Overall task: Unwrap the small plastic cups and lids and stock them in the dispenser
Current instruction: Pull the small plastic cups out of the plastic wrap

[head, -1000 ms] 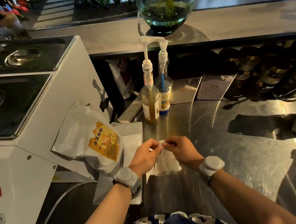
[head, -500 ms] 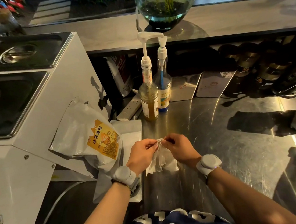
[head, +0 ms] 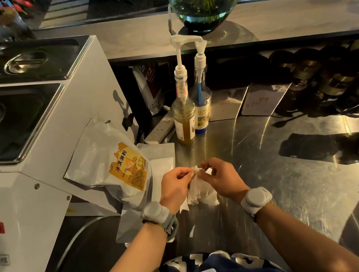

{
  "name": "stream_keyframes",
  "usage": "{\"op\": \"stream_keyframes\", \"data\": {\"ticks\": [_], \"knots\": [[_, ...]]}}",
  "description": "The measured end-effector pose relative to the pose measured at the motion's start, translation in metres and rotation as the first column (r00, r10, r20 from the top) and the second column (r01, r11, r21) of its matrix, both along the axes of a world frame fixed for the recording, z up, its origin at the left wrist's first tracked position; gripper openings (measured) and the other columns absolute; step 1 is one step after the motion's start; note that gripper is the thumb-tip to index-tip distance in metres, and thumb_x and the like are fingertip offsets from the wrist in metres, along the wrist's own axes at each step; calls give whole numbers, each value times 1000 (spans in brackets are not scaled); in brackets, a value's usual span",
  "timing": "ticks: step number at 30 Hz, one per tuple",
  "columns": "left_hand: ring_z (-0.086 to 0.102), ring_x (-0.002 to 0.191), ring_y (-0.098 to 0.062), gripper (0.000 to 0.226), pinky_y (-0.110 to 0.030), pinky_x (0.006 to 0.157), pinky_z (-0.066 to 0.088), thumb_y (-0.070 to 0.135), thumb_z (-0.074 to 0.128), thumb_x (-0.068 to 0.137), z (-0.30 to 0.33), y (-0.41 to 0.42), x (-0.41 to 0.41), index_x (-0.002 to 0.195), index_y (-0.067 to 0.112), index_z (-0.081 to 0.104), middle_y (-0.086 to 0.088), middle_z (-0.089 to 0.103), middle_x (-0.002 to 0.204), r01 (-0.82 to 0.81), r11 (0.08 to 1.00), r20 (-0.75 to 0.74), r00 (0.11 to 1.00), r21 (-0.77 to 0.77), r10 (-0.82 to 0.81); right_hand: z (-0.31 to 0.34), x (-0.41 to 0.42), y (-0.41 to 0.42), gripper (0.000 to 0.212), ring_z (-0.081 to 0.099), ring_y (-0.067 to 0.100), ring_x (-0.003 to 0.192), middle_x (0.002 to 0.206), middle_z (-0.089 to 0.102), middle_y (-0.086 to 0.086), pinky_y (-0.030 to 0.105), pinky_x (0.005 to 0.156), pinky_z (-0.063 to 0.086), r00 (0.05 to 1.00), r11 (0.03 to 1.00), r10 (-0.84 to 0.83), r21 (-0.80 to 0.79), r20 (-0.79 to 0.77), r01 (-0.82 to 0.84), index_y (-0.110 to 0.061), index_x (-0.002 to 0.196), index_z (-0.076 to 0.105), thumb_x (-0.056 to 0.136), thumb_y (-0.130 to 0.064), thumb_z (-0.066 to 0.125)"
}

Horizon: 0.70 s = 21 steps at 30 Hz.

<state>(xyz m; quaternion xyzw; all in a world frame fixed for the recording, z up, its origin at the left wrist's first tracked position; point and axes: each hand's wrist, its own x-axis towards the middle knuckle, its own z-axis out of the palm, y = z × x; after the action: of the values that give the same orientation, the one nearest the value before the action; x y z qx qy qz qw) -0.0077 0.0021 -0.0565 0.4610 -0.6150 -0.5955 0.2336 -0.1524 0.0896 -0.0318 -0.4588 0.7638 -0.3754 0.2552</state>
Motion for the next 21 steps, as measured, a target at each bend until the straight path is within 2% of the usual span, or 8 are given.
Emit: {"op": "stream_keyframes", "data": {"ticks": [5,11,13,17,21], "knots": [[71,94,-22,14,-37,86,62,13,67,95,4,-3,0,95,24,75,-3,75,96,9,999,22,1000,-37,-8,4,3,0,9,56,1,70,85,65,-10,13,67,44,998,999,43,-22,-54,-44,-16,96,76,89,-22,74],[72,94,-25,11,-28,72,62,12,60,100,6,1,-1,101,14,71,-8,73,99,-70,996,26,997,57,69,4,5,4,11,55,4,73,90,64,-8,7,66,43,998,998,60,14,-22,-60,-13,101,75,92,-12,69],[70,97,-22,10,-28,78,62,17,60,100,6,1,-1,106,16,69,-5,71,102,-38,999,46,998,20,37,6,6,3,11,56,5,72,90,65,-8,8,65,43,998,998,62,26,2,-62,-14,101,74,92,-15,69],[68,104,-15,17,-30,91,59,24,61,100,10,-3,0,114,23,71,2,73,108,76,997,-31,997,21,-75,10,4,0,10,57,4,69,89,67,-8,8,64,44,996,997,78,22,41,-79,-16,101,75,92,-19,70],[68,99,-18,16,-34,93,58,22,63,99,11,-9,-2,108,17,75,-1,74,100,76,997,71,995,-24,-74,9,6,1,10,58,6,74,90,67,-8,7,66,44,996,996,82,35,35,-83,-16,101,75,93,-17,69]]}}
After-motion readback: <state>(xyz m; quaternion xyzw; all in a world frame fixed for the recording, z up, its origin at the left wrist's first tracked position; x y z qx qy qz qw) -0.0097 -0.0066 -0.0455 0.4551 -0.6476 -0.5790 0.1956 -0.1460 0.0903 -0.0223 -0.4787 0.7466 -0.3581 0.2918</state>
